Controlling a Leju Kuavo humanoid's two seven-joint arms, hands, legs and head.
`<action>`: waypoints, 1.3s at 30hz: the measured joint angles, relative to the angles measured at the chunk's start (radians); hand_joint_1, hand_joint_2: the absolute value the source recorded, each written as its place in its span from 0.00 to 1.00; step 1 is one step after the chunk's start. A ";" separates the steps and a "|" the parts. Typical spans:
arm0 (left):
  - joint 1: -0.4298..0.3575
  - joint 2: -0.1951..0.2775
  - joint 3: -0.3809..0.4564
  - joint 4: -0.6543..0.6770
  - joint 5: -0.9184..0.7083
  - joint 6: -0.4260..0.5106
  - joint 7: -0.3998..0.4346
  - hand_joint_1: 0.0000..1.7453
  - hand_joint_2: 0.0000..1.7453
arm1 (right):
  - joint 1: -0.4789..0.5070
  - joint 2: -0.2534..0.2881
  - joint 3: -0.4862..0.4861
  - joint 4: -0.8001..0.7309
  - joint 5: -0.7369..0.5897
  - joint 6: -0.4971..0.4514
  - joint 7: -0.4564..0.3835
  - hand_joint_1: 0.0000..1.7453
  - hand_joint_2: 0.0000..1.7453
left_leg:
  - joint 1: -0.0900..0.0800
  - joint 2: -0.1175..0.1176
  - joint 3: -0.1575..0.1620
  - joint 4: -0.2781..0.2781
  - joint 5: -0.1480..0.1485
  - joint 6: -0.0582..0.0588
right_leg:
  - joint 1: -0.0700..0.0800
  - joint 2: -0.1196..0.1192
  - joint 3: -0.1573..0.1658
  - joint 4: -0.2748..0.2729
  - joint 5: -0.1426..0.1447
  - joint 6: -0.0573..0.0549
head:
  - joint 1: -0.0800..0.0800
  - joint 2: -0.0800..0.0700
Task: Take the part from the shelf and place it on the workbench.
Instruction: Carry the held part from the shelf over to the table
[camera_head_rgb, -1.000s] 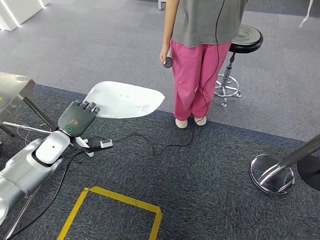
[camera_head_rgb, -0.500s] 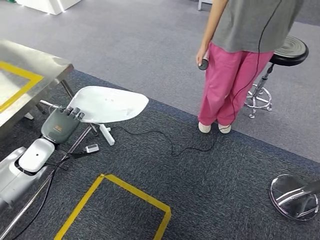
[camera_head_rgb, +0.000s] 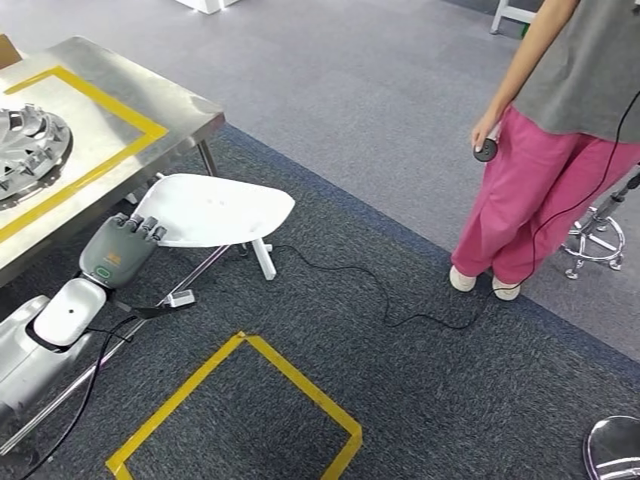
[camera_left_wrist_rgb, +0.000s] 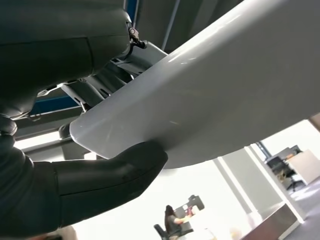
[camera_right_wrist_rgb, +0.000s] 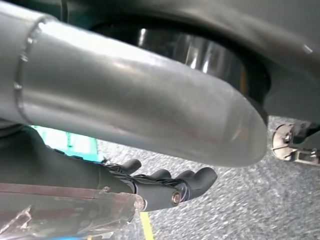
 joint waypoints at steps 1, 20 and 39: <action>0.003 0.004 0.001 -0.001 0.000 0.000 0.000 1.00 1.00 | -0.001 0.000 0.000 0.000 0.000 0.000 0.001 0.00 0.00 | -0.001 0.015 -0.004 0.004 -0.003 -0.004 | 0.000 -0.012 0.001 -0.003 0.002 -0.007 | -0.002 0.000; 0.001 -0.003 0.021 -0.012 0.000 -0.015 -0.017 1.00 1.00 | 0.001 0.003 0.000 -0.001 0.001 -0.001 0.007 0.00 0.00 | -0.009 0.151 0.017 0.001 -0.012 0.036 | 0.014 -0.093 -0.058 0.182 -0.123 0.022 | -0.003 0.000; 0.013 -0.009 0.025 -0.014 0.000 -0.022 -0.021 1.00 1.00 | 0.005 0.005 0.001 -0.001 -0.008 0.000 0.002 0.00 0.00 | -0.001 0.142 -0.123 0.264 -0.104 -0.022 | 0.004 -0.098 0.012 -0.013 -0.004 -0.024 | -0.015 0.000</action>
